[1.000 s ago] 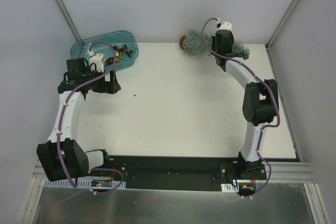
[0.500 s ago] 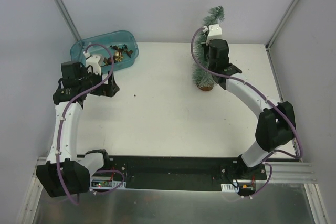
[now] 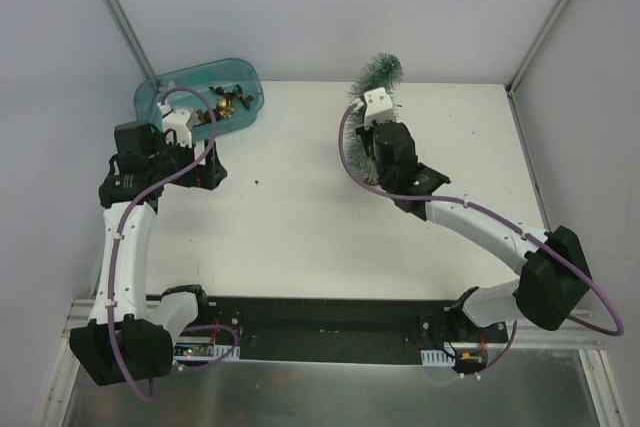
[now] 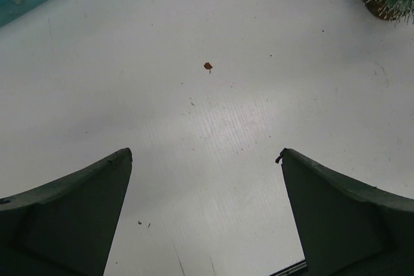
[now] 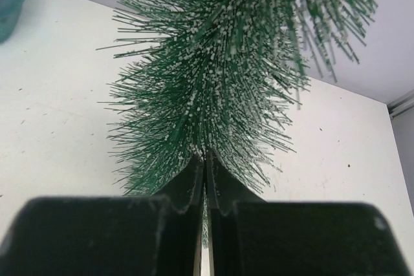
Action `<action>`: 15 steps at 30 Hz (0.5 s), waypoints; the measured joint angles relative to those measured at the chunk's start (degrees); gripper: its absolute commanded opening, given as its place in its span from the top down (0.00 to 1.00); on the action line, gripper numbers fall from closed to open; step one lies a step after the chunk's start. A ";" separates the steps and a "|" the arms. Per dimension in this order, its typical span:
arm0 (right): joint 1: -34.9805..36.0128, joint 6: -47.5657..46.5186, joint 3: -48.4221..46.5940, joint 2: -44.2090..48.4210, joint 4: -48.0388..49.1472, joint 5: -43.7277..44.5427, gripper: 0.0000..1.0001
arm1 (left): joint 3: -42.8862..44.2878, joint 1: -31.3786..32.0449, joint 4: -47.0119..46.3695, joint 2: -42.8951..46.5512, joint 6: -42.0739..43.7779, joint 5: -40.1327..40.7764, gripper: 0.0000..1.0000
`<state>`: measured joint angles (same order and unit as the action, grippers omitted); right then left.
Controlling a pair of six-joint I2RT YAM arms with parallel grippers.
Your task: Decorate the small christmas tree
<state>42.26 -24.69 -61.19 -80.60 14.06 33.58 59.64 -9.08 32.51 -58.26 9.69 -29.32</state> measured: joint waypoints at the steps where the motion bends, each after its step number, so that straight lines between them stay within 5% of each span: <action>1: 1.18 -0.07 0.63 0.74 0.24 0.92 0.99 | -0.15 0.00 0.00 0.09 0.00 0.02 0.01; 15: 11.04 -0.50 8.52 8.46 3.15 10.73 0.99 | -1.51 0.00 0.83 1.77 0.02 0.04 0.01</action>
<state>53.30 -25.19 -52.66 -72.14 17.21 44.31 58.13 -9.08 33.34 -56.49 9.72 -29.28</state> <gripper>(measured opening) 0.012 0.990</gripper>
